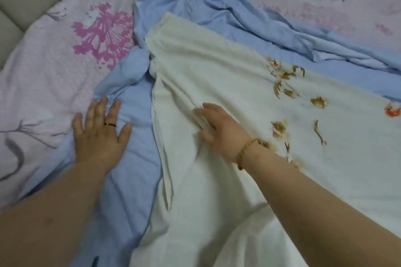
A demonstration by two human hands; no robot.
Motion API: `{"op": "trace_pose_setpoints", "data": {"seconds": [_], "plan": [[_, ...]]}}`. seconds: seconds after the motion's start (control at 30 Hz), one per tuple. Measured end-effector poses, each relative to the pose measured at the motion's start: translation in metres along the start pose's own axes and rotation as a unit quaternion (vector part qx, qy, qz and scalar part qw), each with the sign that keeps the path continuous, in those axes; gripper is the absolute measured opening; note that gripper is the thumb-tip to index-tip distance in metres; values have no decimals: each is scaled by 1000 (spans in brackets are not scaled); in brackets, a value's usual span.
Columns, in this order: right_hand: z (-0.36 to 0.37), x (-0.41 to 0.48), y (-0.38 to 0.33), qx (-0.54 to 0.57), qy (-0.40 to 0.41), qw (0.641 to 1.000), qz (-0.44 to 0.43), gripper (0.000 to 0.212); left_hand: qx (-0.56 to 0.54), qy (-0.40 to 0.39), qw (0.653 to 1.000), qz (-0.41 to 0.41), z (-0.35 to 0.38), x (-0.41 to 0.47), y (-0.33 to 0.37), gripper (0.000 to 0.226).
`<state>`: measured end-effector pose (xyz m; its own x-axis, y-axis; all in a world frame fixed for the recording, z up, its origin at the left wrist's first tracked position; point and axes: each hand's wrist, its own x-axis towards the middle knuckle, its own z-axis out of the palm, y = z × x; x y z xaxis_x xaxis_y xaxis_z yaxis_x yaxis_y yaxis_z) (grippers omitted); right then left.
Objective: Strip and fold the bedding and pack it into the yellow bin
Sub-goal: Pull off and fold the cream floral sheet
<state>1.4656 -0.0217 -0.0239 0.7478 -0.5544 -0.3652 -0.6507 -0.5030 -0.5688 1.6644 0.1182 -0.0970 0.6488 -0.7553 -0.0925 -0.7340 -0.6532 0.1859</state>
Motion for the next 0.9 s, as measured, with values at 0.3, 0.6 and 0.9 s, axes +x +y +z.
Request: {"op": "trace_pose_setpoints", "data": {"seconds": [0.3,0.6,0.9], "plan": [[60,-210,24,-131,113,985,27,30,-189,-152,963,120,-49,-156,26,41],[51,-211,3,-218,63,967,112,54,-93,-275,935,203,-69,-279,50,87],[-12,-177,-13,28,56,994,93,27,-391,-163,897,-126,-88,-271,111,61]]}}
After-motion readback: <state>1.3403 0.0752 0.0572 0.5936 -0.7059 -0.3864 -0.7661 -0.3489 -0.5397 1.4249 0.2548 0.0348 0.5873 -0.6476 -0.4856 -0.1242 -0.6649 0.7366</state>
